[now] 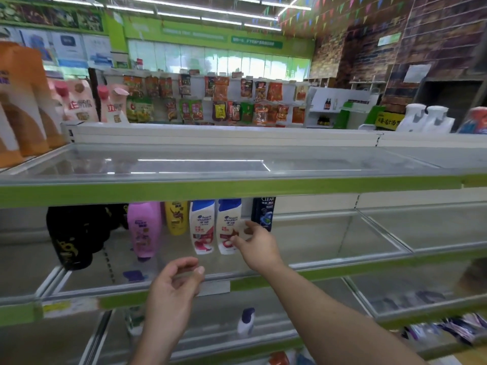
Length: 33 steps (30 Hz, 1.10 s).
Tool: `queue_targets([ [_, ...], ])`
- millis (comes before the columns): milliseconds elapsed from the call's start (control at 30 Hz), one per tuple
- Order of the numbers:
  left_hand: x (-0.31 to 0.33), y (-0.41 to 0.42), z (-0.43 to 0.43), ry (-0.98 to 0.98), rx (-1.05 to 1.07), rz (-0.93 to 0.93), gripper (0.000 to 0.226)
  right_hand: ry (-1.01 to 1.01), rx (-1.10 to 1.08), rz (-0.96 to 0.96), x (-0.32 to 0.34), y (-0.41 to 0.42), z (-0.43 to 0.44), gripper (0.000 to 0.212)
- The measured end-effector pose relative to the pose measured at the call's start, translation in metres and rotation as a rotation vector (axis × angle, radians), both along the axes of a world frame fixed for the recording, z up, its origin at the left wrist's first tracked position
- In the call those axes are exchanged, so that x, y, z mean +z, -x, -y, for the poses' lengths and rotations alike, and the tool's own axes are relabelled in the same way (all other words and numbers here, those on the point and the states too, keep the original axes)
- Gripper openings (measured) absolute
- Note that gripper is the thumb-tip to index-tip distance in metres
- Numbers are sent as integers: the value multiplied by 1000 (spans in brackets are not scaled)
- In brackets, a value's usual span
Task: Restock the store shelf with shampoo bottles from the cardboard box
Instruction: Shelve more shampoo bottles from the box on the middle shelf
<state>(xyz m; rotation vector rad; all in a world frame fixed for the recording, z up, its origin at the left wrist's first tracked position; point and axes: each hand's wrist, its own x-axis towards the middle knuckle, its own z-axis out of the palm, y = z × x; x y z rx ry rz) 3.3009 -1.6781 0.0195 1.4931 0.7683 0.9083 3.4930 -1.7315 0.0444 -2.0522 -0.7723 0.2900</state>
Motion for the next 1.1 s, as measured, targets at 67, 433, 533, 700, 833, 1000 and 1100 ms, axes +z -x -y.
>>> queue_targets([
  [67,-7,-4,15,14,16,-6,15,-28,20,11,0,-3,27,54],
  [433,-139,-15,177,138,191,-326,14,97,6,-191,-153,-55,298,13],
  [533,-184,-17,235,263,166,-432,13,230,17,-233,-198,-72,365,15],
  [700,-236,-12,299,297,100,-659,14,429,-20,-359,-253,-81,449,19],
  [833,-260,-10,316,344,56,-778,17,502,-63,-480,-292,-82,478,12],
  [1000,-314,-20,326,345,-4,-876,14,605,-77,-551,-358,-80,482,9],
  [1100,-383,-33,324,372,-67,-884,13,653,-85,-572,-419,-77,476,10],
])
